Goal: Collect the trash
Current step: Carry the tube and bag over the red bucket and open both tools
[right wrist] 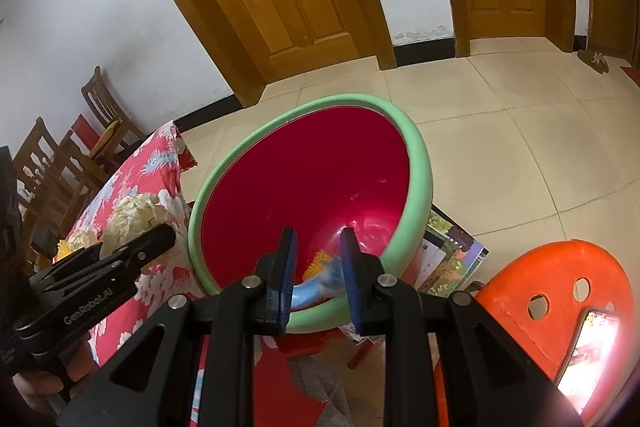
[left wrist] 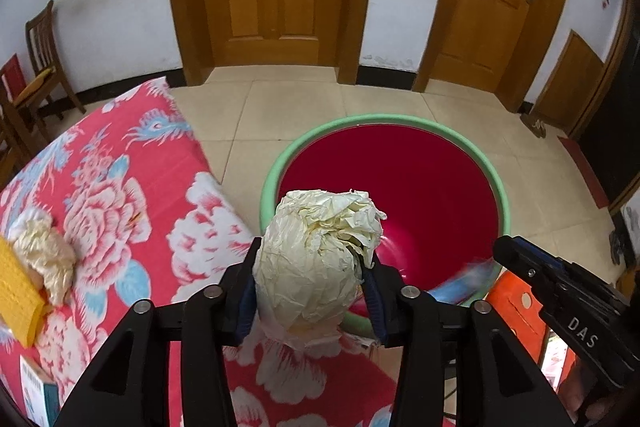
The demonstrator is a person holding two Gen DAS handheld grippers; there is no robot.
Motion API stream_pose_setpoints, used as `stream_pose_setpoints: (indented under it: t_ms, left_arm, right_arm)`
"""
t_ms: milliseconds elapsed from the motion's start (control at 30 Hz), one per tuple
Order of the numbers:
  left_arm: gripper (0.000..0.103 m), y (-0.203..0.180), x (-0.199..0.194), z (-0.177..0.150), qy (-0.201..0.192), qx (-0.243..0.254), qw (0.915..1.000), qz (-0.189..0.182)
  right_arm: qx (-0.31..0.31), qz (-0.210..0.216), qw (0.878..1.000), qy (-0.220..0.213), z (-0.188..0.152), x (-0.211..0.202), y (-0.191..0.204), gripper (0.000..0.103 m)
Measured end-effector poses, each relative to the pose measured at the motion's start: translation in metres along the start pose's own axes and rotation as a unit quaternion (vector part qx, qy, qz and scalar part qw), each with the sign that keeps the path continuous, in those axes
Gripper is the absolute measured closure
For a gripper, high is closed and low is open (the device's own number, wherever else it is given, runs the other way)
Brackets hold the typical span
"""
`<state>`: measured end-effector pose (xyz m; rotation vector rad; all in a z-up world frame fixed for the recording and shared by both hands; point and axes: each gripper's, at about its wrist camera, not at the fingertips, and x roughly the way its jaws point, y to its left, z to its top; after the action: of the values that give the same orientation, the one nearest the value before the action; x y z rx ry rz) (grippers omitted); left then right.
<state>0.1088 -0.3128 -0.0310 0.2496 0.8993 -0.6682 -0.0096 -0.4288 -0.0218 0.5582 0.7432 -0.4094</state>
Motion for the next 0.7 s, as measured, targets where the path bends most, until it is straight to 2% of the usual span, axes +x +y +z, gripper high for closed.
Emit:
stream_pose_setpoints:
  t_ms: [133, 167, 567, 700]
  left_arm:
    - [0.038, -0.004, 0.004, 0.001, 0.000, 0.007, 1.0000, -0.004]
    - [0.037, -0.004, 0.005, 0.002, 0.000, 0.008, 1.0000, -0.004]
    - [0.037, 0.009, -0.009, -0.003, -0.004, -0.013, 0.9999, -0.001]
    - [0.037, 0.019, -0.024, -0.009, -0.008, -0.023, 0.9997, 0.005]
  right_arm:
    - [0.005, -0.001, 1.000, -0.002, 0.002, 0.001, -0.003, 0.077]
    - [0.007, -0.002, 1.000, -0.003, 0.003, 0.001, -0.004, 0.076]
    - [0.006, 0.003, 1.000, -0.010, 0.002, -0.009, 0.003, 0.066]
    - [0.000, 0.014, 1.000, -0.016, -0.001, -0.018, 0.014, 0.058]
